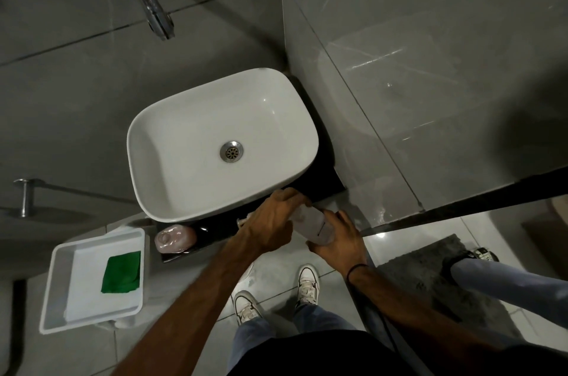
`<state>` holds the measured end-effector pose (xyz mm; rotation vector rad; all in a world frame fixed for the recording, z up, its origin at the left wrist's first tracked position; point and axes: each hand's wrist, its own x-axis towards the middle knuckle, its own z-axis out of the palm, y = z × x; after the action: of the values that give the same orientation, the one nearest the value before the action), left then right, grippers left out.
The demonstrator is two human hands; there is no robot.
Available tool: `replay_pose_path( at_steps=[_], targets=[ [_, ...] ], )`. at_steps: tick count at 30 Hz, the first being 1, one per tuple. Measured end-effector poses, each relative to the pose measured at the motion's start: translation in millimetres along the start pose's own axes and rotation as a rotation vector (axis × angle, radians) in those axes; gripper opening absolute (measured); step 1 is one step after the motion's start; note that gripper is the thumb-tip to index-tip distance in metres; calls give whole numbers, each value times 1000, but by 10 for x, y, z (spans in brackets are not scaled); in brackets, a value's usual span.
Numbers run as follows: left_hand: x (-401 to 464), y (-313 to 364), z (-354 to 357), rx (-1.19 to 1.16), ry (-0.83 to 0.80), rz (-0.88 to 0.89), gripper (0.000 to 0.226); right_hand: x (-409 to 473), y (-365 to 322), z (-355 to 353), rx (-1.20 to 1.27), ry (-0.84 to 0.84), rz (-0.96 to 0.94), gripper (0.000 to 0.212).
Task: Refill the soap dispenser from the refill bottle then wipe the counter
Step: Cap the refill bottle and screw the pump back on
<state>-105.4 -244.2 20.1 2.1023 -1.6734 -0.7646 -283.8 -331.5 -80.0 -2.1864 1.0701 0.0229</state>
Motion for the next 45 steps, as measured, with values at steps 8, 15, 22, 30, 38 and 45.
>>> replay_pose_path(
  at_steps=[8,15,22,30,38,45],
  targets=[
    [-366,-459,295,-70,231,-324,38,250,-91,-6,459,352,133,70],
    [-375,-758,471,91,103,-453,42,316,-226,3,665,616,145,69],
    [-327,-876,581,211,128,-461,26,529,-375,108,682,671,147,75],
    [-780,-661,339,-75,283,-439,19,338,-318,203,483,491,321,82],
    [-1793,-660,-364,-69,573,-441,21,-234,-749,765,408,149,325,41],
    [-2439,-1005,-1016,-31,716,-466,32,-335,-1650,1351,328,-62,-74,55]
  ],
)
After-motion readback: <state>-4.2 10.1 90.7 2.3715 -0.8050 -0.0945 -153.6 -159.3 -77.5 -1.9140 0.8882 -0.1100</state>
